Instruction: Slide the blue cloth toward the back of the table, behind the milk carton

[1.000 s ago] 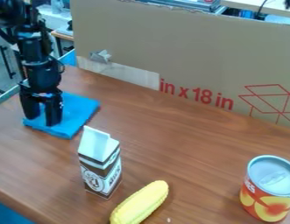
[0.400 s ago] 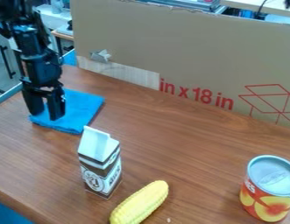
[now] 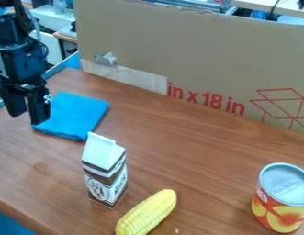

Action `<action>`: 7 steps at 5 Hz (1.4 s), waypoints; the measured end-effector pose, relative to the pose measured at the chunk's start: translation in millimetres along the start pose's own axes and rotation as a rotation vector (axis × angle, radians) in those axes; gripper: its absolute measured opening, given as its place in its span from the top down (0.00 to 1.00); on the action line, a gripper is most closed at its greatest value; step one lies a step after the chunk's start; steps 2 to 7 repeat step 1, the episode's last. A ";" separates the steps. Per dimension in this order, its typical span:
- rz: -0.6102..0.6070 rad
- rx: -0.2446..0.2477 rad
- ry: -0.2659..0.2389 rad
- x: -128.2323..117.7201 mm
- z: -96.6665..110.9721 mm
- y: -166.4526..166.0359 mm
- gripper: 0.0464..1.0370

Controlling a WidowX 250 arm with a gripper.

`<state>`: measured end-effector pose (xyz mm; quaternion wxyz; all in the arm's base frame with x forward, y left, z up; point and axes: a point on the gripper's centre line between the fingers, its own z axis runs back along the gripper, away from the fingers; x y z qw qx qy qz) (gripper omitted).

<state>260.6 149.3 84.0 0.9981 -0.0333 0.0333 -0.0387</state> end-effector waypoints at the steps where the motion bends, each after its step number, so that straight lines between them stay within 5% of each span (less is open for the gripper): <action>1: 0.017 0.047 0.109 -23.9 10.0 1.4 0.04; 7: 0.017 0.047 0.109 -23.9 10.0 1.4 0.04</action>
